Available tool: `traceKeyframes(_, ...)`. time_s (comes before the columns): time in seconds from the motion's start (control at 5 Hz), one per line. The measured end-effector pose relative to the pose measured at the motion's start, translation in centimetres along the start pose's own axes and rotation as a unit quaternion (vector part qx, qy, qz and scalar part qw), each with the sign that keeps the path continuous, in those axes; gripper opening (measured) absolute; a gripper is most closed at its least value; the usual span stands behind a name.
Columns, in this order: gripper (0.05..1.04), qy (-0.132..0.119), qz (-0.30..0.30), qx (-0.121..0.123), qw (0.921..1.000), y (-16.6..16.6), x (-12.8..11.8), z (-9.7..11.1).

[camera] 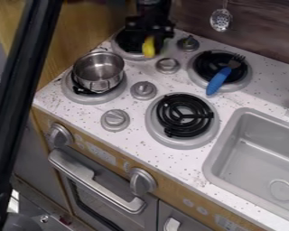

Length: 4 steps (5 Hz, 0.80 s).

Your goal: Moved yellow duck to left side of the burner

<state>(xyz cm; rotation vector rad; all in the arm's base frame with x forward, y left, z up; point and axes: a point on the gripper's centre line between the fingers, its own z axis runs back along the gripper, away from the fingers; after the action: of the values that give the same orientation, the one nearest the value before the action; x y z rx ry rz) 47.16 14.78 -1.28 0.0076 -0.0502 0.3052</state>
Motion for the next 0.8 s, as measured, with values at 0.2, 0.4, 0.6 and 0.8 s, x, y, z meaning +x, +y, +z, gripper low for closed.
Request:
traceKeyframes(0.2,0.552,0.025,0.004,0.009,0.9996,1.6,0.1,-2.0)
traceKeyframes(0.4,0.605,0.041,-0.005,0.009,0.9991,1.6,-0.4,-3.1)
traceKeyframes(0.6,0.899,0.072,-0.024,0.012,0.9970,1.7,-1.8,-4.1)
traceKeyframes(0.8,0.999,0.051,-0.028,0.017,0.9982,1.2,-2.5,-2.6)
